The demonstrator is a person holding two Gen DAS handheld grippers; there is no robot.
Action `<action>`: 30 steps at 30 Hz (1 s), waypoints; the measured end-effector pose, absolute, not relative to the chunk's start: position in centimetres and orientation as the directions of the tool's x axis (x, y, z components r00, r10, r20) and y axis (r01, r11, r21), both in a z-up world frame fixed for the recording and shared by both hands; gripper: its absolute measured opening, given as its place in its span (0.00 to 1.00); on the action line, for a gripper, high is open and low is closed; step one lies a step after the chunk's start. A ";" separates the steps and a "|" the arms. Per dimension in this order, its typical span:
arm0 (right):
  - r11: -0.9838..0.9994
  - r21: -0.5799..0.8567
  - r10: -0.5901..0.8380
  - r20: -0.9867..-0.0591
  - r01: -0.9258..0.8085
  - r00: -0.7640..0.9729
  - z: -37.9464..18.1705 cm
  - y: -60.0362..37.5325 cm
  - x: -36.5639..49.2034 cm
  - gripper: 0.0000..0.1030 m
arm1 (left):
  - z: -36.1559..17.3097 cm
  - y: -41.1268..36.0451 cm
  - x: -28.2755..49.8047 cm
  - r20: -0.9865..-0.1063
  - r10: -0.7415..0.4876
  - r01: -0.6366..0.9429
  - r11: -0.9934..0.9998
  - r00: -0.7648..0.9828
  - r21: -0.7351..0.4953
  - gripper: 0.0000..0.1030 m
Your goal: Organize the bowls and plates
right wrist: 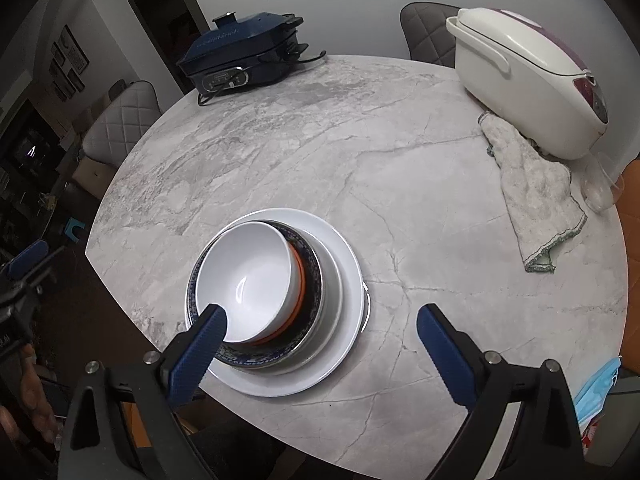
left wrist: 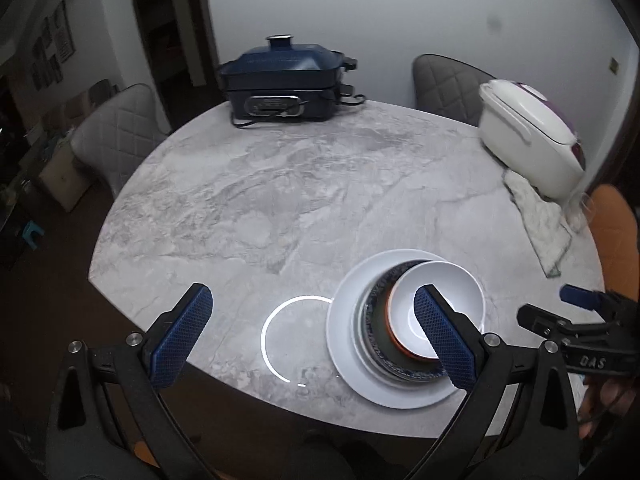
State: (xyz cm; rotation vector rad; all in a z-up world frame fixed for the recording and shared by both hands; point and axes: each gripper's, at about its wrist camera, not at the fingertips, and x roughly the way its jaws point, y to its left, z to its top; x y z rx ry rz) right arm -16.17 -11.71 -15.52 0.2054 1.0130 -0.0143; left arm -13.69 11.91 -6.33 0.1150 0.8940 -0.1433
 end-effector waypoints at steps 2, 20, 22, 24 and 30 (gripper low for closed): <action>0.981 0.159 0.075 -0.834 0.109 0.547 -14.8 -11.2 -16.4 0.96 | -6.1 11.7 -13.9 -0.800 -0.041 0.152 0.986 0.598 0.063 0.99; 0.965 0.114 -0.033 -0.841 0.237 0.540 -12.4 -8.6 -17.6 0.97 | -8.2 9.1 -12.1 -0.894 -0.110 0.286 0.958 0.435 0.021 0.98; 0.962 0.107 -0.046 -0.841 0.249 0.539 -12.2 -8.7 -17.7 0.97 | -8.1 9.2 -12.0 -0.892 -0.111 0.281 0.959 0.438 0.018 0.98; 0.960 0.101 -0.057 -0.844 0.263 0.534 -12.0 -8.8 -17.8 0.97 | -7.9 9.2 -11.8 -0.892 -0.118 0.277 0.961 0.437 0.009 0.98; 0.958 0.089 -0.073 -0.846 0.274 0.529 -11.7 -8.8 -17.9 0.97 | -8.2 9.1 -11.2 -0.901 -0.137 0.268 0.963 0.412 -0.024 0.98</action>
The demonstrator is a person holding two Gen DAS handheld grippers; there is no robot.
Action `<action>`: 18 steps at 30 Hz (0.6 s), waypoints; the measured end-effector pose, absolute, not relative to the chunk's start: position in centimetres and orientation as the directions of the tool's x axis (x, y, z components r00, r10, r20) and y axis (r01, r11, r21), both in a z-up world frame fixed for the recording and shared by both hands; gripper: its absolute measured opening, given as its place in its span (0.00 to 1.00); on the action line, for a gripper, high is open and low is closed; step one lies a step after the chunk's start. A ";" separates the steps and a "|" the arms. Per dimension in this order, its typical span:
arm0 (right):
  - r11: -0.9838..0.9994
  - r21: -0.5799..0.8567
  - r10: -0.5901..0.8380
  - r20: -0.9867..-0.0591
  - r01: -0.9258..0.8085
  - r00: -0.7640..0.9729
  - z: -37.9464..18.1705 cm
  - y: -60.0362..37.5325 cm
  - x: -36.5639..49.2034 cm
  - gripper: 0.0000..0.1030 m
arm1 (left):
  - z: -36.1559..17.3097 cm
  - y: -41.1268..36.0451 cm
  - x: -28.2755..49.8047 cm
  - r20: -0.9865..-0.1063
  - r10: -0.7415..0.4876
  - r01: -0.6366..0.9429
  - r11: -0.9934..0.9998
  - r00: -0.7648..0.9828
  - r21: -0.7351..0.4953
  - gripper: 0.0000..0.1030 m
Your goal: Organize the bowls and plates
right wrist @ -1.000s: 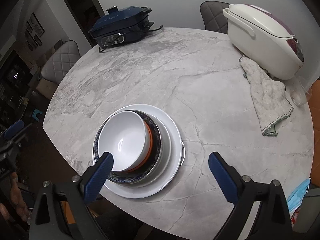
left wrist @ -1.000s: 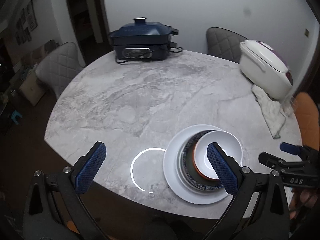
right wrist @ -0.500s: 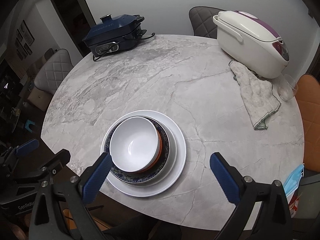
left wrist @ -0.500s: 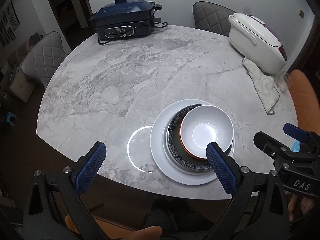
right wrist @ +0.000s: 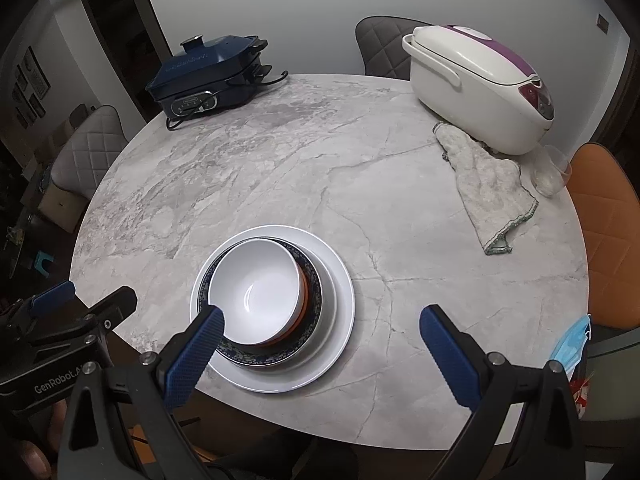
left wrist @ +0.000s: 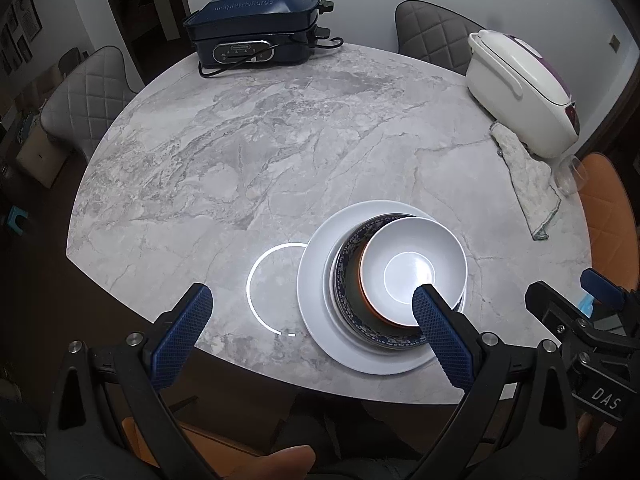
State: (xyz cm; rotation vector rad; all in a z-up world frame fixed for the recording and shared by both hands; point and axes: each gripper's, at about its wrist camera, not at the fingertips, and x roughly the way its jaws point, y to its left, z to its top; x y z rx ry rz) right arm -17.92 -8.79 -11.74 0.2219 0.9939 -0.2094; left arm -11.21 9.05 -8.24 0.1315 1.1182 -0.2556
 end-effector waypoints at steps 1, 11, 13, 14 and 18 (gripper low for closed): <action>0.958 0.086 -0.076 -0.846 0.275 0.528 -11.8 -8.8 -17.9 0.98 | -8.3 9.0 -11.2 -0.902 -0.137 0.267 0.963 0.409 -0.025 0.98; 0.958 0.080 -0.081 -0.848 0.277 0.524 -11.6 -8.9 -17.8 0.97 | -8.6 8.6 -11.0 -0.905 -0.139 0.270 0.962 0.403 -0.027 0.98; 0.957 0.079 -0.081 -0.850 0.278 0.520 -11.8 -9.1 -17.7 0.97 | -8.6 8.4 -10.9 -0.905 -0.138 0.269 0.963 0.403 -0.027 0.98; 0.957 0.080 -0.080 -0.851 0.278 0.519 -11.9 -9.2 -17.7 0.97 | -8.6 8.5 -10.9 -0.905 -0.140 0.271 0.962 0.403 -0.028 0.98; 0.957 0.081 -0.079 -0.851 0.278 0.519 -11.9 -9.2 -17.7 0.97 | -8.6 7.9 -10.4 -0.905 -0.139 0.273 0.962 0.402 -0.026 0.98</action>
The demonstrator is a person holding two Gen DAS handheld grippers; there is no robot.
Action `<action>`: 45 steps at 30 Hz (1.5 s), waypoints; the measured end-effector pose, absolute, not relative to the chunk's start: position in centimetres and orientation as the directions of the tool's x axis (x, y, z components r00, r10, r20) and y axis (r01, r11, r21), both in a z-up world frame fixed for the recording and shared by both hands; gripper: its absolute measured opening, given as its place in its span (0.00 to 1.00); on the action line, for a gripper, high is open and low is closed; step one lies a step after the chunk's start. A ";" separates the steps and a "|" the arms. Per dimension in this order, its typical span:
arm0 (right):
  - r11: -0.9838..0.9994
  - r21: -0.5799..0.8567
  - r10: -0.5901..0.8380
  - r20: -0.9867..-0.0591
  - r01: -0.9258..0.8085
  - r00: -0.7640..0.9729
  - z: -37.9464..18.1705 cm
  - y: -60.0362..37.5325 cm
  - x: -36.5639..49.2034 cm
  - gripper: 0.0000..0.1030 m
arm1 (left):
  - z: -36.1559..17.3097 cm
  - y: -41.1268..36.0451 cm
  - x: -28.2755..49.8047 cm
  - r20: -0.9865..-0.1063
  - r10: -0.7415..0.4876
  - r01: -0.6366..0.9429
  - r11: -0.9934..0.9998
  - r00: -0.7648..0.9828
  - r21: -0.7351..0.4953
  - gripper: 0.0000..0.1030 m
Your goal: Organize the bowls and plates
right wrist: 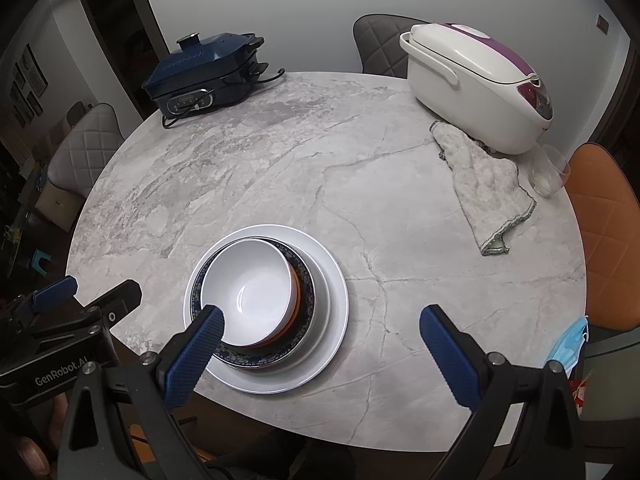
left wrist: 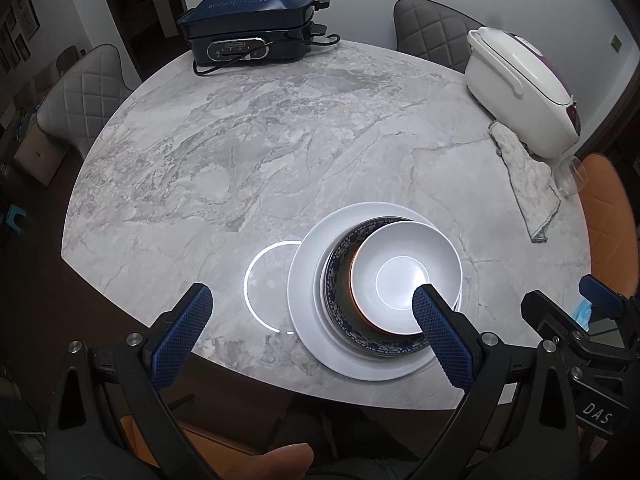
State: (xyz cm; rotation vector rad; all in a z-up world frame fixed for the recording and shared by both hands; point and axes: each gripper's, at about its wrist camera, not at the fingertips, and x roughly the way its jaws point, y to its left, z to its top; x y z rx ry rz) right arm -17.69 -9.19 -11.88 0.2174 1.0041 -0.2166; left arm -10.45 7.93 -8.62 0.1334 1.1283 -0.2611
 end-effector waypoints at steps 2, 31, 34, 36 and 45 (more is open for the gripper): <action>0.957 0.080 -0.081 -0.850 0.279 0.520 -11.9 -9.2 -17.7 0.97 | -8.7 7.7 -10.3 -0.905 -0.137 0.273 0.962 0.402 -0.025 0.98; 0.957 0.082 -0.076 -0.854 0.277 0.514 -12.5 -9.7 -17.4 0.98 | -8.8 7.2 -10.0 -0.905 -0.139 0.266 0.964 0.402 -0.030 0.98; 0.957 0.081 -0.076 -0.854 0.277 0.515 -12.4 -9.7 -17.4 0.97 | -8.8 7.2 -10.0 -0.904 -0.140 0.264 0.964 0.403 -0.031 0.98; 0.958 0.081 -0.077 -0.854 0.276 0.515 -12.5 -9.7 -17.4 0.97 | -8.8 7.2 -10.0 -0.905 -0.140 0.264 0.964 0.402 -0.031 0.98; 0.958 0.080 -0.077 -0.855 0.277 0.514 -12.5 -9.6 -17.3 0.97 | -8.9 7.1 -10.0 -0.905 -0.140 0.261 0.965 0.401 -0.034 0.98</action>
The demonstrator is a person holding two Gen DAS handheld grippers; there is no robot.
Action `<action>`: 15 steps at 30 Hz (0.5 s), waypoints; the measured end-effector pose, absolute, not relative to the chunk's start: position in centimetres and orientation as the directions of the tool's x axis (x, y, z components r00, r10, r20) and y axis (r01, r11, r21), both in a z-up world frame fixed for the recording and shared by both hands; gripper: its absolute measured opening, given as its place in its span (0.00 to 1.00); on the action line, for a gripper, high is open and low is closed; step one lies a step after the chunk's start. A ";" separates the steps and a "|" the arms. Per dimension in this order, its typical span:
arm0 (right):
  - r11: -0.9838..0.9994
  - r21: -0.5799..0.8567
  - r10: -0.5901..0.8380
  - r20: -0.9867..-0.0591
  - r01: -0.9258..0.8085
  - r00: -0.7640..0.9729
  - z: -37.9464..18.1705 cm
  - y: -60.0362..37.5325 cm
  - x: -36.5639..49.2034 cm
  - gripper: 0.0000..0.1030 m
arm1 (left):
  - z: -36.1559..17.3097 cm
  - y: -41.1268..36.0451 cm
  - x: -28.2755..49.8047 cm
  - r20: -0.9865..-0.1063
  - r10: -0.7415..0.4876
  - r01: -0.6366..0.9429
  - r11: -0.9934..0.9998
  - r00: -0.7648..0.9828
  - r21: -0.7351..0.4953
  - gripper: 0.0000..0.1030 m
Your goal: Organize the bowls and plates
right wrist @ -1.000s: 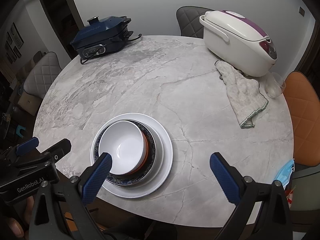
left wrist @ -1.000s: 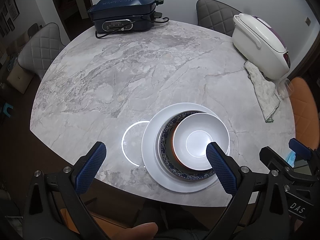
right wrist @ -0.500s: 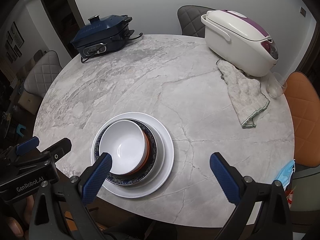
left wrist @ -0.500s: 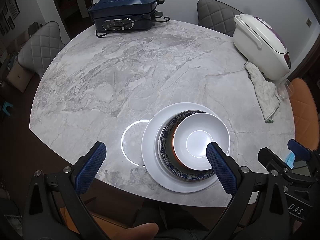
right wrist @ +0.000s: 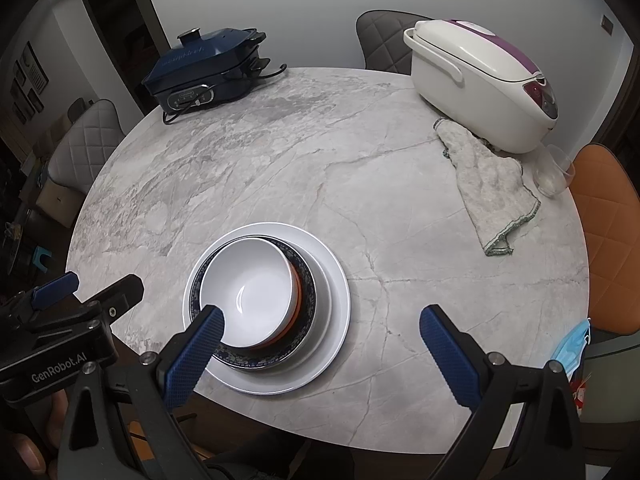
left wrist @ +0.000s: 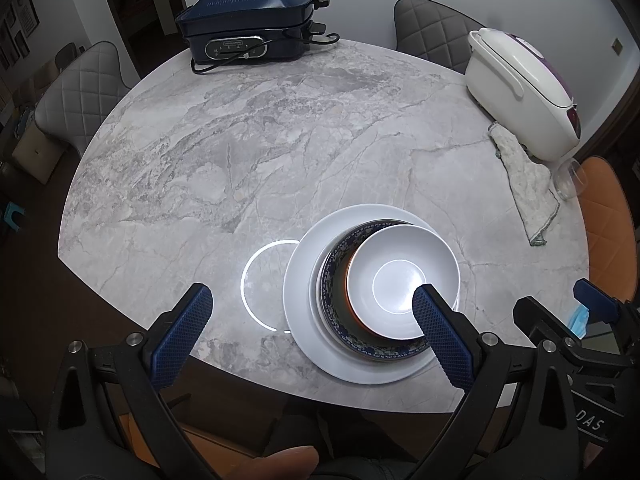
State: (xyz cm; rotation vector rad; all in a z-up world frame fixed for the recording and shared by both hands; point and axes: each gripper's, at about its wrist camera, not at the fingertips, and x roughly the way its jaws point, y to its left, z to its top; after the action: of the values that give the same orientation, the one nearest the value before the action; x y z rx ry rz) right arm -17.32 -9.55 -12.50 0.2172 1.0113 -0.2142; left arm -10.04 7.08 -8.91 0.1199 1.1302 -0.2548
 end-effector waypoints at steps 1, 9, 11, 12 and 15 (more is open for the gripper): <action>0.958 0.081 -0.076 -0.855 0.276 0.513 -12.5 -9.5 -17.3 0.97 | -8.9 7.1 -10.1 -0.905 -0.140 0.261 0.965 0.401 -0.033 0.98; 0.958 0.080 -0.077 -0.855 0.276 0.513 -12.5 -9.5 -17.3 0.97 | -8.9 7.2 -10.1 -0.905 -0.140 0.261 0.965 0.402 -0.034 0.98; 0.958 0.081 -0.075 -0.855 0.275 0.513 -12.5 -9.5 -17.4 0.97 | -8.9 7.2 -10.2 -0.905 -0.140 0.258 0.966 0.403 -0.035 0.98; 0.958 0.080 -0.076 -0.855 0.276 0.513 -12.5 -9.5 -17.3 0.97 | -8.9 7.2 -10.2 -0.904 -0.140 0.259 0.965 0.403 -0.034 0.98; 0.958 0.080 -0.076 -0.855 0.275 0.513 -12.5 -9.5 -17.4 0.97 | -8.9 7.2 -10.2 -0.905 -0.141 0.259 0.965 0.402 -0.035 0.98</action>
State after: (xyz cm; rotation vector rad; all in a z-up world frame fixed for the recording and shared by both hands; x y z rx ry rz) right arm -17.37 -9.49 -12.50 0.2159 1.0122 -0.2132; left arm -10.19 7.21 -8.87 0.1174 1.1300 -0.2535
